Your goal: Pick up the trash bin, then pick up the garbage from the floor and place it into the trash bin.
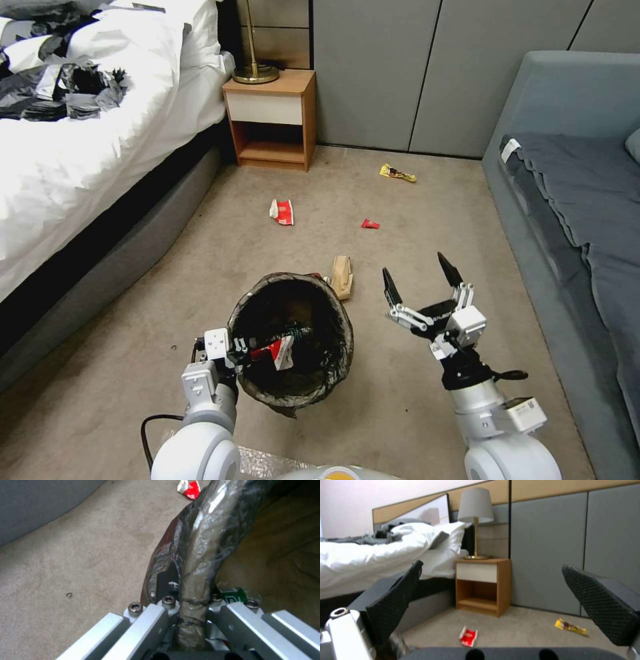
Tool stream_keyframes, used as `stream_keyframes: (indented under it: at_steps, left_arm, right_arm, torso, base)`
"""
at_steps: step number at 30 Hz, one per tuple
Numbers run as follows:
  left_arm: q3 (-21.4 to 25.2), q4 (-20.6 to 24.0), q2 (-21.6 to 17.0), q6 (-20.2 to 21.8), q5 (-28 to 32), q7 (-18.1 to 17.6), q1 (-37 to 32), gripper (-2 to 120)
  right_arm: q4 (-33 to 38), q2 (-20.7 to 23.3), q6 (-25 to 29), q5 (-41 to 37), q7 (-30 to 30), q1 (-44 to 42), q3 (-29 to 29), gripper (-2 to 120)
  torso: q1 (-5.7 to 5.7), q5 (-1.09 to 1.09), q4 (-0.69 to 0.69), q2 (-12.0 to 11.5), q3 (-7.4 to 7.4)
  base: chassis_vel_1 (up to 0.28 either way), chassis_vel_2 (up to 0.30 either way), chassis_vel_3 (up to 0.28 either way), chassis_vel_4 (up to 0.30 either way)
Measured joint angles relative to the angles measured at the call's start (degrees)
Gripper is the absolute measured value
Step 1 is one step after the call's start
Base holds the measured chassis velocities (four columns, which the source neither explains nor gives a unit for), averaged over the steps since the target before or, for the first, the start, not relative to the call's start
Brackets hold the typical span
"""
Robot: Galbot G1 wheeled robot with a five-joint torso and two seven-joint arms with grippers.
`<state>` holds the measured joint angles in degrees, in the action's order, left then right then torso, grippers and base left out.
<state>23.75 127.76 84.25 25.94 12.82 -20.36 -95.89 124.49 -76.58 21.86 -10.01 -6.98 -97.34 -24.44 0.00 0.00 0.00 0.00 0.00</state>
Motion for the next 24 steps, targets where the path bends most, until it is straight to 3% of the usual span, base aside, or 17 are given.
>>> stream_keyframes:
  at_steps: [10, 24]
  left_arm:
    - [0.0, 0.1, -0.2, 0.1, 0.1, 0.0, 0.1, 0]
    - [0.3, 0.5, -1.0, 0.4, 0.2, 0.0, 0.4, 0]
  right_arm:
    - [-1.8, -0.1, 0.0, 0.4, 0.7, 0.5, -0.1, 100]
    - [-2.1, 0.2, -0.8, 2.4, 2.4, 2.4, -0.8, 100]
  torso:
    - [0.00, 0.00, 0.00, 0.0, 0.00]
    - [0.00, 0.00, 0.00, 0.0, 0.00]
  base:
    - [0.005, 0.005, 0.004, 0.003]
    - [0.082, 0.076, 0.082, 0.079]
